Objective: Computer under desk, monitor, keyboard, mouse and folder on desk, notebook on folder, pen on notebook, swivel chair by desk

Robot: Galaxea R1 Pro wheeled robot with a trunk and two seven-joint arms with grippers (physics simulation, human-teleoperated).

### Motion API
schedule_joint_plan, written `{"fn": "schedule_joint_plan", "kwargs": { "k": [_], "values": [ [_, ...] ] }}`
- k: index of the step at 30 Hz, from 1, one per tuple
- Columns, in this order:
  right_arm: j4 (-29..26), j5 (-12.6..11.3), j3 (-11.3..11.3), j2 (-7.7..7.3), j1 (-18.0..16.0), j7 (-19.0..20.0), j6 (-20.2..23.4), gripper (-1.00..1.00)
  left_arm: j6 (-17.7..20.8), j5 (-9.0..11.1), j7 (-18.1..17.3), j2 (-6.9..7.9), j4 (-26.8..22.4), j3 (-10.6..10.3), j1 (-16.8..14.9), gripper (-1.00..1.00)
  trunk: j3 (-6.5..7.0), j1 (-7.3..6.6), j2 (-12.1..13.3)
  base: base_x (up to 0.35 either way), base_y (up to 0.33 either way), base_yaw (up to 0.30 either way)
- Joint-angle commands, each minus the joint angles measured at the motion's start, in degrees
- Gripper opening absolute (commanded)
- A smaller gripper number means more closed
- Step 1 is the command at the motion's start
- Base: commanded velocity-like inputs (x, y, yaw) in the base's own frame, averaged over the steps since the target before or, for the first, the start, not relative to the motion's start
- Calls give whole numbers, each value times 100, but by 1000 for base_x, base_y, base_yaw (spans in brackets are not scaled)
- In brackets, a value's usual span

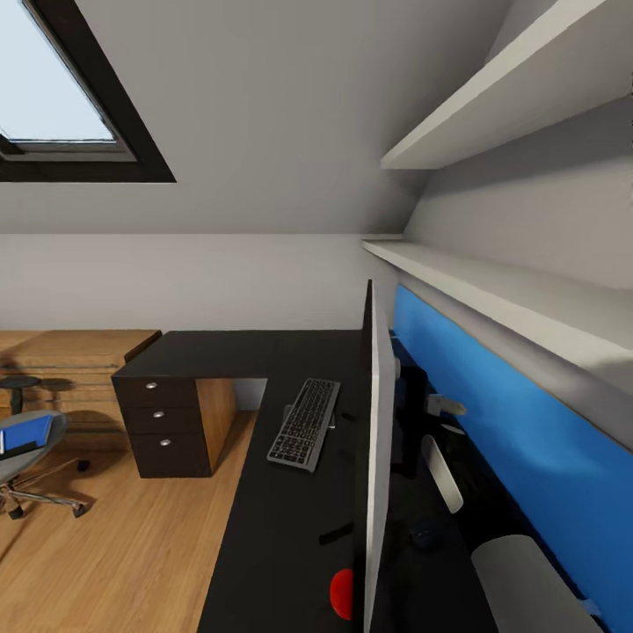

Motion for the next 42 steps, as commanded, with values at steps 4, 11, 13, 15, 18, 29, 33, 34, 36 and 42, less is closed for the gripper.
{"fn": "schedule_joint_plan", "kwargs": {
  "k": [4,11,13,15,18,29,33,34,36,42],
  "values": [
    [-12,-27,14,-3,-7,-51,5,-100,-17,45,23,2,-15,-13,3,100,-5,2,-5,166,-198,3],
    [-9,-21,21,-3,-7,-45,-32,-100,-11,53,23,2,-9,-7,3,100,-5,2,-5,42,-48,1],
    [-6,-20,26,-3,-7,-42,-129,-100,-11,53,23,2,-8,-6,3,100,-5,2,-5,8,-9,0],
    [-4,-20,29,-3,-5,-35,-216,-100,-14,50,23,1,-8,-7,3,100,-5,2,-5,65,-47,0],
    [-3,-20,31,-3,-6,-28,-260,-100,-15,51,24,0,-7,-9,3,100,-5,2,-5,116,-78,0],
    [163,-11,31,-2,-7,15,-282,-100,-13,789,25,49,7,-18,11,100,-5,2,-5,8,-6,0],
    [172,-11,35,-3,-7,23,-290,-100,-18,791,34,35,54,-21,18,100,-5,2,-5,0,0,0],
    [186,-11,36,-3,-7,24,-291,-100,-18,791,33,33,60,-22,19,100,-5,2,-5,0,0,0],
    [260,-11,43,-3,-7,29,-320,-100,-19,792,25,35,70,-22,20,100,-5,2,-5,0,0,0],
    [658,-23,273,2,-22,35,-682,-100,-12,815,20,43,80,-21,19,100,-5,2,-5,0,0,0]
  ]
}}
